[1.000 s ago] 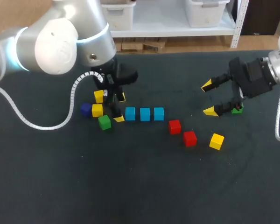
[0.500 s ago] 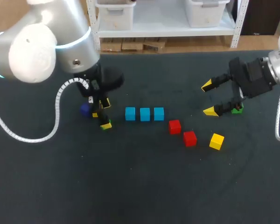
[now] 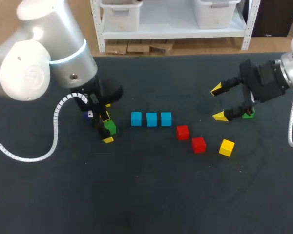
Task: Place the blue cubes, place green cubes on the blue cubes, place the yellow cubes on the green cubes, then place the red cubes on the yellow cubes, and place purple cube on the red cubes.
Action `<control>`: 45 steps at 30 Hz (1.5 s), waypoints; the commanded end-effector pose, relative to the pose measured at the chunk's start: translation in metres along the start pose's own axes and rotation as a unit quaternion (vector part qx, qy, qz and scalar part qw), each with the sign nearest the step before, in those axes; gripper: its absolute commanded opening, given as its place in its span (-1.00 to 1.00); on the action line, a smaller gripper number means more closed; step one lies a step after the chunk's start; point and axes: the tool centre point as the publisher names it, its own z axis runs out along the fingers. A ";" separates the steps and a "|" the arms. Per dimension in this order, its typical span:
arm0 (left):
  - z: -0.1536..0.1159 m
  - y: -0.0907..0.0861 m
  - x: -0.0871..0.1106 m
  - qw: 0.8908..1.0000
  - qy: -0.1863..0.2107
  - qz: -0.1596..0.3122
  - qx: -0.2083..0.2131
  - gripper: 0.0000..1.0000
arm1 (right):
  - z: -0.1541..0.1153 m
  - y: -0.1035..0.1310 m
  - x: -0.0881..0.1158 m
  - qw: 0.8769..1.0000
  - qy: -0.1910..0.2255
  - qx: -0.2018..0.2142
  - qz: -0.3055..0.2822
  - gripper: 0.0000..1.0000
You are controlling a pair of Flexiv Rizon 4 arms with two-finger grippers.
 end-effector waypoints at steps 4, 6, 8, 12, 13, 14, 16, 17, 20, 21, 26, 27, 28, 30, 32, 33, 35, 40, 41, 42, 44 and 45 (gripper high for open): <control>-0.001 0.000 0.012 0.999 -0.004 -0.049 -0.003 1.00 | 0.001 -0.001 0.001 1.000 -0.001 0.000 -0.001 1.00; 0.000 0.001 0.014 0.998 -0.003 -0.055 -0.003 1.00 | 0.001 -0.001 0.001 1.000 -0.001 0.000 -0.001 1.00; 0.000 0.002 0.015 0.998 -0.005 -0.058 -0.002 1.00 | 0.001 -0.001 0.001 1.000 -0.001 0.000 -0.001 1.00; 0.002 0.005 0.016 0.998 -0.004 -0.063 -0.002 1.00 | 0.001 -0.001 0.001 1.000 -0.001 0.000 -0.001 1.00; 0.003 0.006 0.015 0.998 -0.004 -0.064 -0.001 1.00 | 0.001 -0.001 0.001 1.000 -0.001 0.000 -0.001 1.00; 0.003 0.007 0.015 0.998 -0.004 -0.064 -0.001 1.00 | 0.001 -0.001 0.001 1.000 -0.001 0.000 -0.001 1.00; 0.004 0.008 0.013 0.998 -0.004 -0.065 0.000 1.00 | 0.001 -0.001 0.001 1.000 -0.001 0.000 -0.001 1.00; 0.005 0.009 0.012 0.998 -0.004 -0.066 0.001 1.00 | 0.001 -0.001 0.001 1.000 -0.001 0.000 -0.001 1.00; 0.005 0.011 0.007 0.998 -0.005 -0.065 0.001 0.88 | 0.001 -0.001 0.001 1.000 -0.001 0.000 -0.001 1.00; 0.006 0.011 0.005 0.998 -0.006 -0.064 0.001 0.83 | 0.001 -0.001 0.001 1.000 -0.001 0.000 -0.001 1.00; 0.006 0.013 0.000 0.998 -0.009 -0.064 0.002 0.51 | 0.001 -0.001 0.001 1.000 -0.001 0.000 -0.001 1.00; 0.006 0.013 0.000 0.998 -0.009 -0.064 0.002 0.42 | 0.001 -0.001 0.001 1.000 -0.001 0.000 -0.001 1.00; 0.006 0.013 0.000 0.998 -0.009 -0.066 0.003 0.25 | 0.001 -0.001 0.001 1.000 -0.001 0.000 -0.001 1.00; 0.007 0.013 -0.001 0.998 -0.007 -0.068 0.003 -0.02 | 0.001 -0.001 0.001 1.000 -0.001 0.000 -0.001 1.00; 0.008 0.014 -0.001 0.997 -0.004 -0.070 0.005 -0.09 | 0.001 -0.001 0.001 1.000 -0.001 0.000 -0.001 1.00; 0.008 0.014 0.000 0.997 -0.003 -0.071 0.006 -0.14 | 0.001 -0.001 0.001 1.000 -0.001 0.000 -0.001 1.00; 0.009 0.014 0.000 0.997 -0.003 -0.072 0.007 -0.27 | 0.001 -0.001 0.001 1.000 -0.001 0.000 -0.001 1.00; 0.008 0.014 0.000 0.998 -0.002 -0.069 0.007 -1.00 | 0.001 -0.001 0.001 1.000 -0.001 0.000 -0.001 1.00; 0.007 0.014 0.000 0.998 -0.003 -0.065 0.005 -1.00 | 0.001 -0.001 0.001 1.000 -0.001 0.000 -0.001 1.00; 0.005 0.013 -0.001 0.998 -0.002 -0.060 0.001 -1.00 | 0.001 -0.001 0.001 1.000 -0.001 0.000 -0.001 1.00; 0.001 0.013 -0.003 0.999 -0.001 -0.051 -0.001 -1.00 | 0.001 -0.001 0.001 1.000 -0.001 0.000 -0.001 1.00; 0.000 0.013 -0.004 0.999 0.004 -0.044 0.002 -1.00 | 0.001 -0.001 0.001 1.000 -0.001 0.000 -0.001 1.00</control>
